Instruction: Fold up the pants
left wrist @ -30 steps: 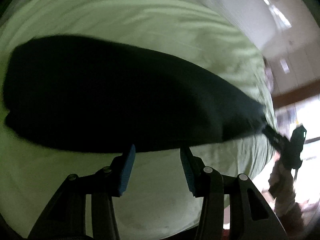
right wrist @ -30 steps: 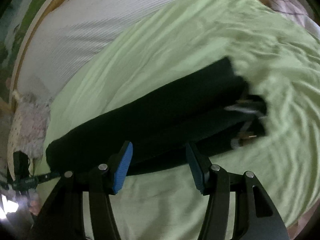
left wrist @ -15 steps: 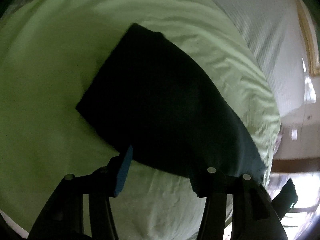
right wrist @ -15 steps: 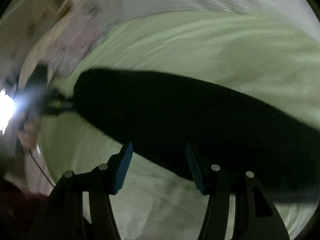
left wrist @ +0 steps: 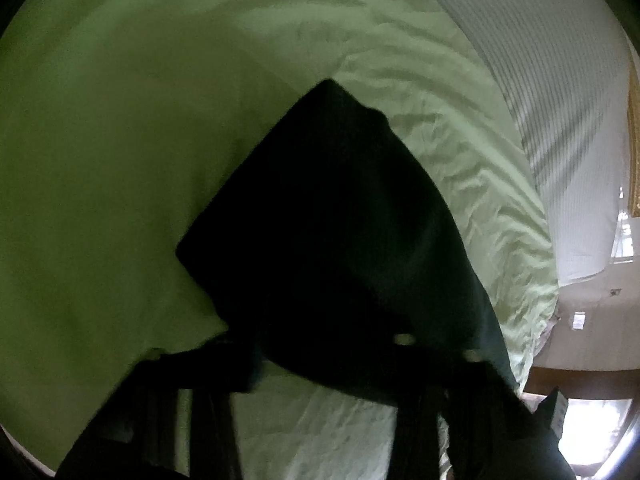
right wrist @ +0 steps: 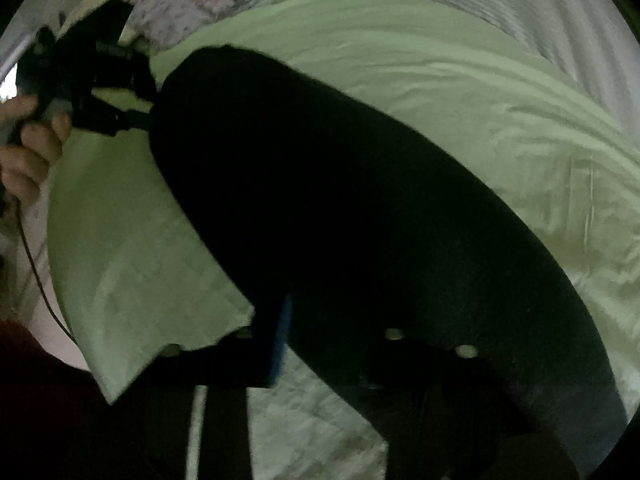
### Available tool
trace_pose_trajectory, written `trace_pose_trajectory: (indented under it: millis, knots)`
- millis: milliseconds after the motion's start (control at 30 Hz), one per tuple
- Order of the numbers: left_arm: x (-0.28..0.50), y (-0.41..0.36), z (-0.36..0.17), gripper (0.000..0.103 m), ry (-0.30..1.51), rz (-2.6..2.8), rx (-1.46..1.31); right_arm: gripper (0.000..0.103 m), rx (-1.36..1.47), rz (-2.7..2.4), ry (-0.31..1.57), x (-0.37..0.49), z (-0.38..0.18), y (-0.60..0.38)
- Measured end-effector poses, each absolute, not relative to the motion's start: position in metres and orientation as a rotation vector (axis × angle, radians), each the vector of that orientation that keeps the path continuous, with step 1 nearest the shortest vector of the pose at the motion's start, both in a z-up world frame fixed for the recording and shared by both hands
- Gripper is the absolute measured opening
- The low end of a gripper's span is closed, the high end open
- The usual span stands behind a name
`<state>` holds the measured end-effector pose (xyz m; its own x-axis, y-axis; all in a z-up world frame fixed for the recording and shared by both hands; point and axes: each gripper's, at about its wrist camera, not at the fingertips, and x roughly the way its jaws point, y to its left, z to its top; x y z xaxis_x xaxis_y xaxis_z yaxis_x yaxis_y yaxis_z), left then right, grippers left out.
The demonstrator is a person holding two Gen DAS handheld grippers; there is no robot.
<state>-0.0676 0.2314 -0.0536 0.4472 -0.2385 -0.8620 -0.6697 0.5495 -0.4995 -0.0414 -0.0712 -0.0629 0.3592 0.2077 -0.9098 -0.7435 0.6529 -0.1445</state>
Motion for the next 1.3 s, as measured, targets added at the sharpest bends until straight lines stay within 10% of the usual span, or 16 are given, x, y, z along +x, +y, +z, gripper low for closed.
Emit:
trace_pose_trajectory:
  millis: [200,967,1067,1200,1300]
  knots:
    - [-0.068,0.225,-0.041,0.005,1.061,0.317,-0.938,0.006,-0.568,0.697,1.01,-0.04,-0.049,-0.074]
    - [-0.1,0.212,-0.048,0.006,1.117,0.271,-0.798,0.011,-0.482,0.748,1.116,-0.044,-0.057,-0.074]
    - [-0.104,0.217,-0.048,0.019,1.147,0.282,-0.828,0.012,-0.431,0.742,1.117,-0.041,-0.05,-0.073]
    - [-0.111,0.225,-0.04,0.061,1.16,0.326,-0.874,0.014,-0.297,0.741,1.083,-0.021,-0.027,-0.077]
    - [-0.11,0.23,-0.039,0.069,1.169,0.362,-0.893,0.017,-0.209,0.664,1.079,0.017,-0.02,-0.078]
